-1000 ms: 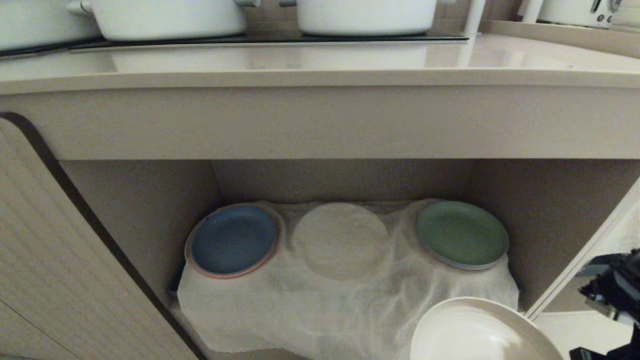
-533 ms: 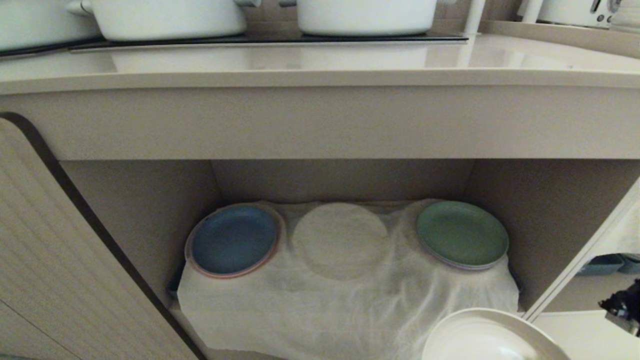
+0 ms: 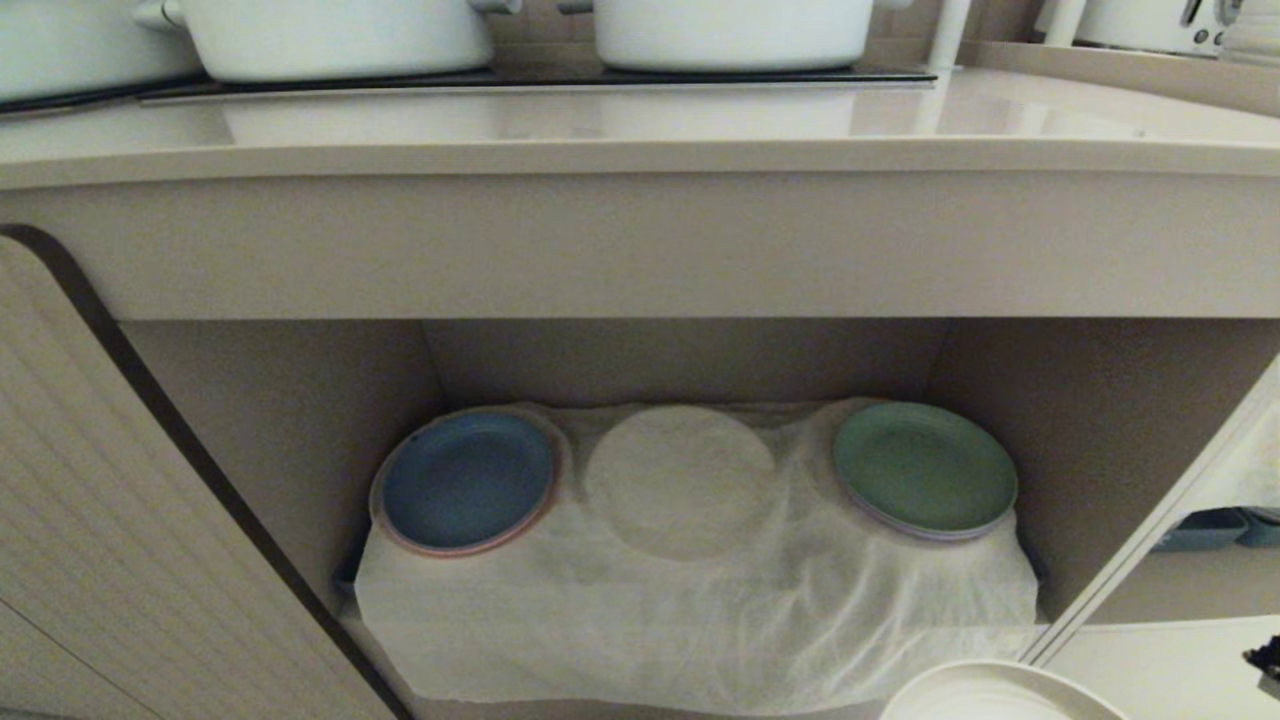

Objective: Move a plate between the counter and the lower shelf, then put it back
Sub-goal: Put the plate

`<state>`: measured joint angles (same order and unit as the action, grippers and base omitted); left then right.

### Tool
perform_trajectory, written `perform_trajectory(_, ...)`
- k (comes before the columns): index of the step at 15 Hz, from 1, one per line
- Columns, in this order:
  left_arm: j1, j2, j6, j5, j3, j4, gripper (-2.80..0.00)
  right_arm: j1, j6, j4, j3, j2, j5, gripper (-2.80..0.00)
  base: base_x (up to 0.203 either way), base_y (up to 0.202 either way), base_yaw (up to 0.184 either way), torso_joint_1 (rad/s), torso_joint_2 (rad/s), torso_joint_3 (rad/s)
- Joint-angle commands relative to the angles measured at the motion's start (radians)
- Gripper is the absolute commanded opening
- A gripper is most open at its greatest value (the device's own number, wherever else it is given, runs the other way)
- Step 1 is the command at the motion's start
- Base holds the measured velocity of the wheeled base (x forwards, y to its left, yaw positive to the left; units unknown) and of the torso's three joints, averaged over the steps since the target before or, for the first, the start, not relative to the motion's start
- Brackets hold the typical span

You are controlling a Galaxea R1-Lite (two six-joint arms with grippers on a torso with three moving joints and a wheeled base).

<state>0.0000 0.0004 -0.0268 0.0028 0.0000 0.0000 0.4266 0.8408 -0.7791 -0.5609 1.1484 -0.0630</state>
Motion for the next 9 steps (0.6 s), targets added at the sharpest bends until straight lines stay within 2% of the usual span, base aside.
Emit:
perform_trajectory(1, 0.0, 0.0, -0.001, 0.0, 0.0, 0.0, -2.8, 0.001, 0.003, -0.025, 0.008, -0.033, -0.001, -2.8, 0.0, 0.0, 0.0, 0.0, 0.0, 0.0)
perform_trajectory(9, 0.0, 0.0, -0.001, 0.0, 0.0, -0.001, -2.8, 0.021, 0.003, -0.028, 0.019, -0.041, 0.0, -2.8, 0.0, 0.0, 0.0, 0.0, 0.0, 0.0)
